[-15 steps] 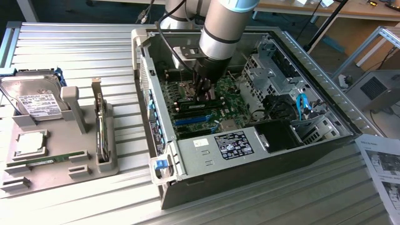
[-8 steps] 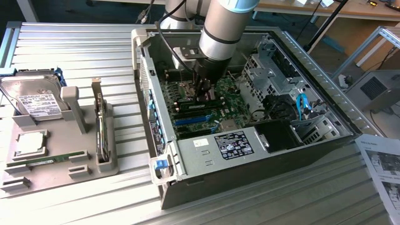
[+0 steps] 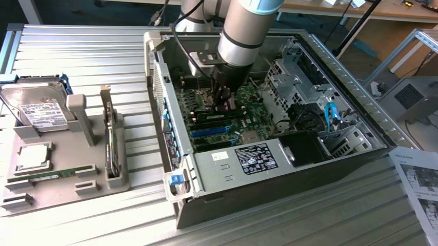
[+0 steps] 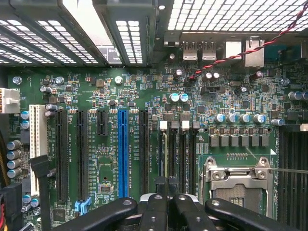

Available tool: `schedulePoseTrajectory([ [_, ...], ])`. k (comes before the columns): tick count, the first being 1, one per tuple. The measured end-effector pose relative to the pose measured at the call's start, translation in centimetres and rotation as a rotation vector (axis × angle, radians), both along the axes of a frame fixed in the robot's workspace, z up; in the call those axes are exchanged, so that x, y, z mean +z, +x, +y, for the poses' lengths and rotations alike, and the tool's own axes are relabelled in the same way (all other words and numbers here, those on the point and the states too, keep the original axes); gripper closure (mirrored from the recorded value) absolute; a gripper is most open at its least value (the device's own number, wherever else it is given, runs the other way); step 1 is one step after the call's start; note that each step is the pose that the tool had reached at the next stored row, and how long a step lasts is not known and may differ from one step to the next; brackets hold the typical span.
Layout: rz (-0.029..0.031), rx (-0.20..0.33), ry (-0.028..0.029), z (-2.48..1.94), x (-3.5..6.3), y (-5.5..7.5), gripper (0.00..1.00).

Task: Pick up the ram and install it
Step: 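Press down the ram until it locks into place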

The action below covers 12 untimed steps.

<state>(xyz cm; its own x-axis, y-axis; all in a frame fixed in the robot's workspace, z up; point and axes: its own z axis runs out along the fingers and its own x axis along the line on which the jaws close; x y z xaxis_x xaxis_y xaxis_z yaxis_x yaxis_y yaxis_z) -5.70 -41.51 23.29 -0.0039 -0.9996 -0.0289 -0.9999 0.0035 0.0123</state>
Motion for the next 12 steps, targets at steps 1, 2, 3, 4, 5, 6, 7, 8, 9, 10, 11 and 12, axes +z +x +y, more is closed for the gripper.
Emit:
schedulePoseTrajectory([
  [1,-0.0001,0.000,0.0001,0.00,-0.01,0.00,0.89],
  [2,-0.0001,0.000,0.0002,0.00,-0.01,0.00,0.89],
  [3,-0.0001,0.000,0.0003,0.00,-0.01,0.00,0.89],
  [4,-0.0001,0.000,0.0002,0.00,-0.03,0.00,0.89],
  [5,-0.0001,0.000,0.0003,0.00,-0.08,0.00,0.89],
  [6,0.0000,0.000,-0.0001,0.00,-0.11,0.00,0.89],
  [7,0.0000,0.000,-0.0001,0.00,-0.12,0.00,0.89],
  [8,-0.0001,0.000,0.0002,0.00,-0.14,0.00,0.89],
  [9,-0.0001,0.000,0.0002,0.00,-0.14,0.00,0.89],
  [10,-0.0001,0.000,0.0002,0.00,-0.18,0.00,0.89],
  [11,0.0000,0.000,0.0000,0.00,-0.23,0.00,0.89],
  [12,0.0000,0.000,-0.0001,0.00,-0.23,0.00,0.89],
])
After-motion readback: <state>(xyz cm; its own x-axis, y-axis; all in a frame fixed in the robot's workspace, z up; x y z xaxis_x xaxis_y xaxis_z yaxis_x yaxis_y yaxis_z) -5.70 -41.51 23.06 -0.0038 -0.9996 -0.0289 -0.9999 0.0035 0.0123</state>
